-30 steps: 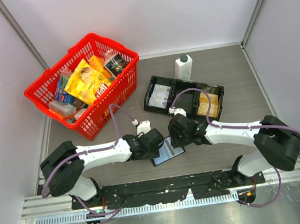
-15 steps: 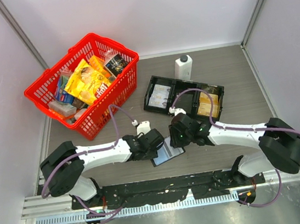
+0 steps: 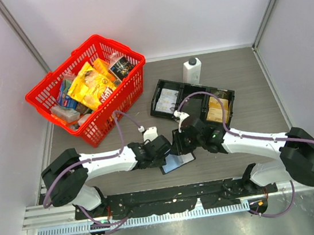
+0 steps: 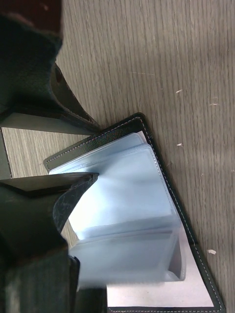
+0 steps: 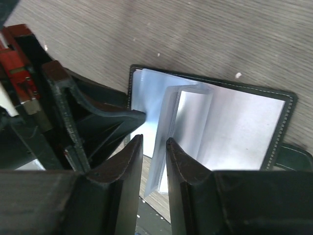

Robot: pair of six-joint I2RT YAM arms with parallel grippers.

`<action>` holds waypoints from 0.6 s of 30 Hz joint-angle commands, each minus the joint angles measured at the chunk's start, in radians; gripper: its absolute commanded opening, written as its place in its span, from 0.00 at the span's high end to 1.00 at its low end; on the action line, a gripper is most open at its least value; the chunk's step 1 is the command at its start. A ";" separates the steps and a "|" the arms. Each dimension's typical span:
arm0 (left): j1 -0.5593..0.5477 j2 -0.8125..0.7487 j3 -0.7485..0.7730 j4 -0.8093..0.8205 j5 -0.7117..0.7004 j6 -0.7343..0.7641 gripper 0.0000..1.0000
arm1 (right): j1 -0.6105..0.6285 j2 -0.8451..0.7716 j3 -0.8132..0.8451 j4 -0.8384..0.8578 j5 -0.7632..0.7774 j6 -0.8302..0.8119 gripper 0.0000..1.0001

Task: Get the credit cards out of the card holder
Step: Remove the credit card from the card holder.

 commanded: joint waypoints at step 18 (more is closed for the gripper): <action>-0.005 -0.156 -0.047 -0.034 -0.058 -0.047 0.51 | -0.013 -0.052 0.025 -0.169 0.336 -0.003 0.55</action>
